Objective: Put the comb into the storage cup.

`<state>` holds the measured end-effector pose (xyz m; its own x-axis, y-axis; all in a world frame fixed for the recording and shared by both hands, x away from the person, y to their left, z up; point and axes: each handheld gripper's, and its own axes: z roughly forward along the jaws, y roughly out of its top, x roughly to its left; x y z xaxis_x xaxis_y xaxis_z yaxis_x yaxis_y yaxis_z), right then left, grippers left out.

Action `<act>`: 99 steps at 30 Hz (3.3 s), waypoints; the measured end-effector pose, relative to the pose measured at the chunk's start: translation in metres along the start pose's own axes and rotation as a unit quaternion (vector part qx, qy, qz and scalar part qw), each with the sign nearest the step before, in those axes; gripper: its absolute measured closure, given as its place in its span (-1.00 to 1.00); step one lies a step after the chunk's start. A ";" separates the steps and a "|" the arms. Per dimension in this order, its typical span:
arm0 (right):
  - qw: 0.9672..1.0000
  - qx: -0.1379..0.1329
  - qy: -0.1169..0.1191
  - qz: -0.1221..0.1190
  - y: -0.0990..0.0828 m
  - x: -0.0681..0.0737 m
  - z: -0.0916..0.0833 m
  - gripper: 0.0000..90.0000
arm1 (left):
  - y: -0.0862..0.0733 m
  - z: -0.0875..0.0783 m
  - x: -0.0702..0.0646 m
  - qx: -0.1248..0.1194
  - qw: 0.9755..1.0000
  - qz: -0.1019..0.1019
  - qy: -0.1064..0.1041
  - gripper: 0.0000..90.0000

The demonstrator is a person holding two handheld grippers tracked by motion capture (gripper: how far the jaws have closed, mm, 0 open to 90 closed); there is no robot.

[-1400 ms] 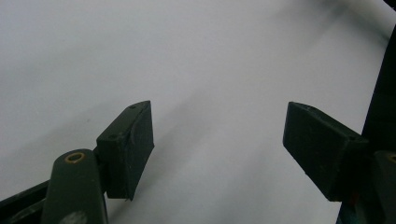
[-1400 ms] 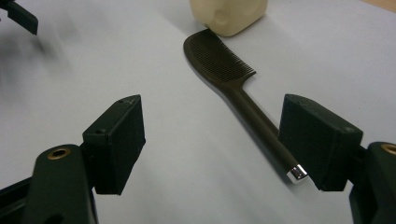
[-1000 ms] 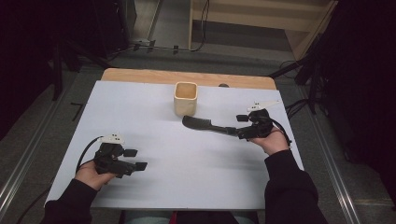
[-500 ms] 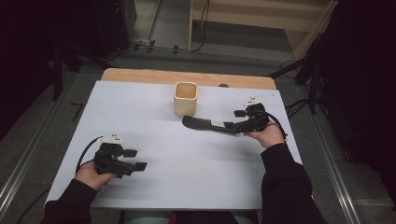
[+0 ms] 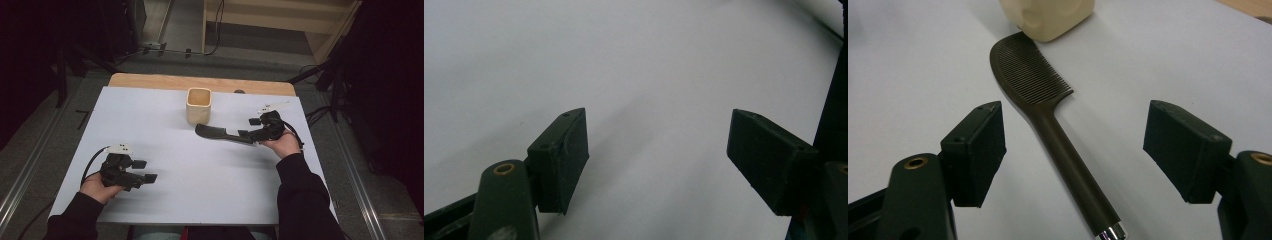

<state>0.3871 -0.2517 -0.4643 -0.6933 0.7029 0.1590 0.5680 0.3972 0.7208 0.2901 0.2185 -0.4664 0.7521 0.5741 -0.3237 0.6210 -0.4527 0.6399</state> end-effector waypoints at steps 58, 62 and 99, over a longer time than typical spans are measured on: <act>0.996 0.056 0.012 -0.068 -0.034 -0.012 0.032 -0.09 | 0.000 0.001 0.001 0.001 1.000 0.000 0.000 -0.44; 0.996 0.047 0.013 -0.073 -0.037 -0.013 0.032 -0.06 | 0.000 0.000 0.001 0.001 1.000 0.000 0.000 -0.44; 0.985 0.046 0.066 -0.151 -0.045 -0.008 0.024 0.55 | 0.000 0.001 0.001 -0.001 1.000 -0.002 0.000 -0.44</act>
<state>0.3775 -0.2607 -0.5146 -0.8852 0.4636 0.0381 0.3606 0.6323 0.6857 0.2908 0.2184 -0.4668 0.7502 0.5754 -0.3257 0.6230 -0.4499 0.6399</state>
